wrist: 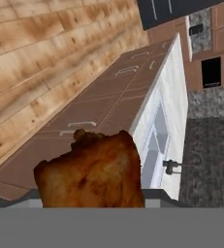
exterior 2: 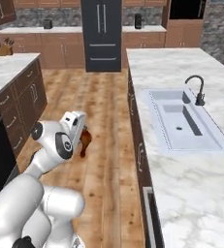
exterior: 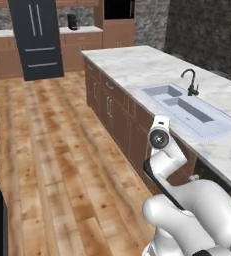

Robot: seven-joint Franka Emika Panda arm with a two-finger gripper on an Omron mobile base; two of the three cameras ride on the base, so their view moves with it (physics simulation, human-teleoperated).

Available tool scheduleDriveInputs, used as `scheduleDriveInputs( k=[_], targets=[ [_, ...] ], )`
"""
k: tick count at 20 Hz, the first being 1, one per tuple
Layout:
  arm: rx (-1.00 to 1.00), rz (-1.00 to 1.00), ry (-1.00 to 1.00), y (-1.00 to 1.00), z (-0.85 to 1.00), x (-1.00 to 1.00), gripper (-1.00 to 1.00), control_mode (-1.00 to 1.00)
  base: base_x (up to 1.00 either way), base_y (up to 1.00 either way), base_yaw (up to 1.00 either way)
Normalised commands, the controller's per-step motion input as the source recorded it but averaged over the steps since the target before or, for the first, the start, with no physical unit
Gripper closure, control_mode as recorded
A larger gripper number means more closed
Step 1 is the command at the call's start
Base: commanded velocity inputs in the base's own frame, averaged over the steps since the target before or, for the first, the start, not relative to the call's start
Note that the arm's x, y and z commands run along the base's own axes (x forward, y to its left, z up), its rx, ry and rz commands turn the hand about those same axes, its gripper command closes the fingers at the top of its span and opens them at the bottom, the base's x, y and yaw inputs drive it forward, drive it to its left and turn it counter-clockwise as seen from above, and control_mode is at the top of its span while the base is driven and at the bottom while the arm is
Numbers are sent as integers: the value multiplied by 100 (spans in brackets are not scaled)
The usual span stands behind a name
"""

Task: Take the chicken drumsticks from the pan and place one on each plate on the dining counter.

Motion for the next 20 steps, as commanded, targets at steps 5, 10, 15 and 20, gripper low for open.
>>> scheduleDriveInputs(
  k=[5,10,15,20],
  targets=[
    [0,0,0,0,0,0,100,100,-100,-30,-30],
    [0,0,0,0,0,0,100,100,-100,-42,-27],
    [0,0,0,0,0,0,100,100,-100,-46,-26],
    [0,0,0,0,0,0,100,100,-100,-67,-19]
  ],
)
